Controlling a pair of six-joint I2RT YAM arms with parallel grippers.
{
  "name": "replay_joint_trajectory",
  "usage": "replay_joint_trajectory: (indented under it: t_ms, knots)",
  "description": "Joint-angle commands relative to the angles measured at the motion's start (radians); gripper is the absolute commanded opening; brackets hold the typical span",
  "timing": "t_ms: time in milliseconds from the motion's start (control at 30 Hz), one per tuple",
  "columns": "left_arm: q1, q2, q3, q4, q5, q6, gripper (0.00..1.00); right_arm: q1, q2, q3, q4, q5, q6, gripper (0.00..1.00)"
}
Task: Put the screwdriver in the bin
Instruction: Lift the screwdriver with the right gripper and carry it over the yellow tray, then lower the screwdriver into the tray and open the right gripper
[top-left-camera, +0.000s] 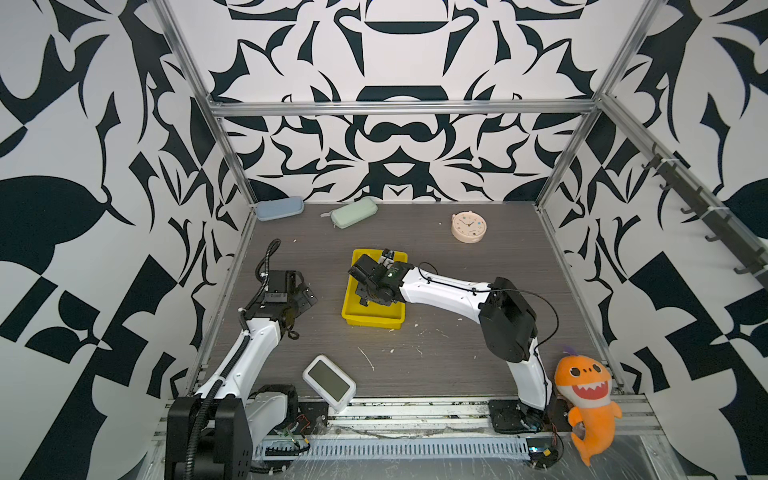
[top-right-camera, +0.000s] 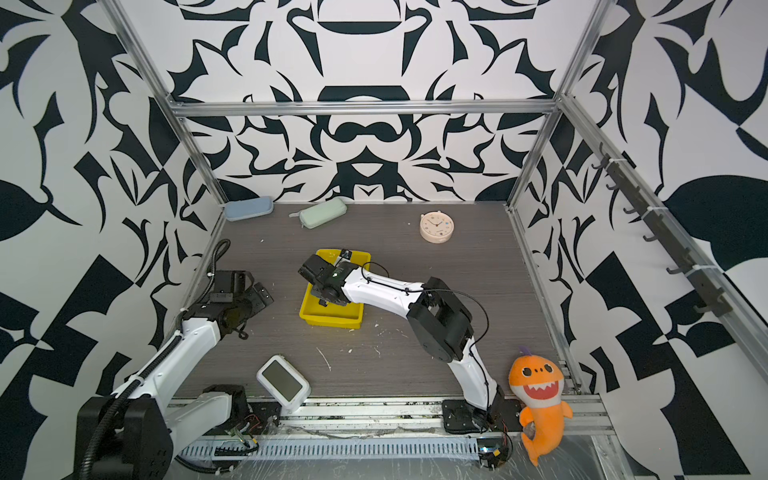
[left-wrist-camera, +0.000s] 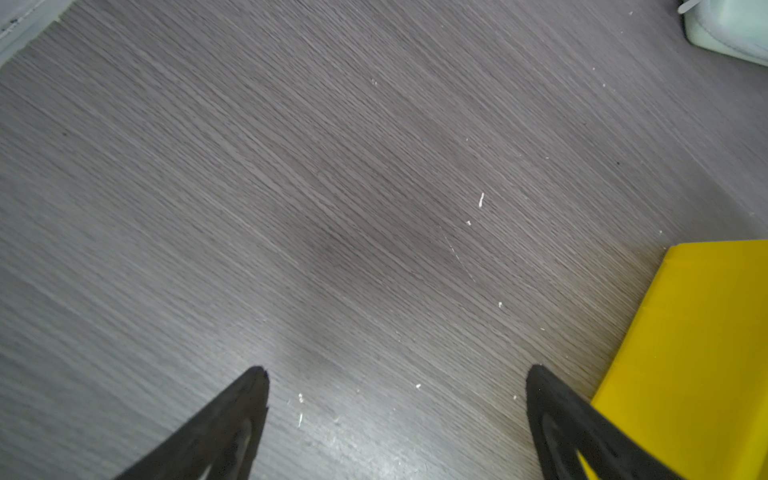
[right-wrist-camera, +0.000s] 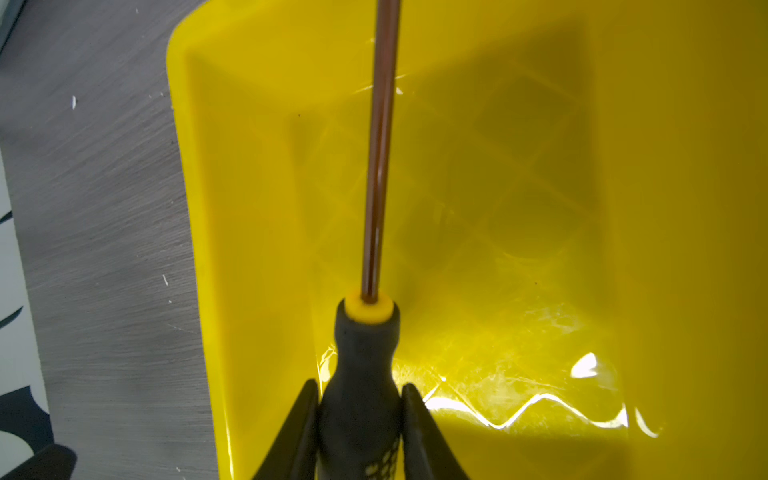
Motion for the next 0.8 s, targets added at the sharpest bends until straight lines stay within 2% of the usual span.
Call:
replay_joint_trajectory:
  t_ms: [0, 167, 233, 433, 600, 667, 700, 733, 767]
  knots:
    - [0.003, -0.001, 0.026, -0.019, 0.006, -0.007, 0.99, -0.009, -0.023, 0.016, 0.009, -0.022, 0.012, 0.36]
    - [0.003, -0.004, 0.025, -0.017, 0.008, -0.007, 0.99, -0.013, -0.045, -0.003, 0.013, -0.017, 0.01, 0.45]
    - [0.003, 0.001, 0.027, -0.017, 0.009, -0.007, 0.99, -0.015, -0.062, -0.009, 0.014, 0.001, 0.0, 0.46]
    - [0.003, 0.005, 0.027, -0.018, 0.009, -0.007, 0.99, -0.074, -0.176, -0.037, -0.007, 0.144, -0.118, 0.5]
    - [0.003, 0.008, 0.028, -0.011, 0.015, -0.005, 0.99, -0.196, -0.338, -0.142, -0.001, 0.286, -0.286, 0.73]
    - [0.003, 0.015, 0.03, -0.01, 0.02, -0.004, 0.99, -0.229, -0.428, -0.248, 0.11, 0.366, -0.376, 0.79]
    - [0.003, 0.018, 0.032, -0.008, 0.022, -0.003, 0.99, -0.235, -0.483, -0.317, 0.219, 0.423, -0.448, 0.86]
    - [0.003, 0.022, 0.033, -0.009, 0.023, -0.002, 0.99, -0.239, -0.53, -0.413, 0.349, 0.477, -0.539, 0.99]
    - [0.003, 0.026, 0.036, -0.008, 0.027, -0.002, 0.99, -0.238, -0.592, -0.515, 0.506, 0.518, -0.688, 1.0]
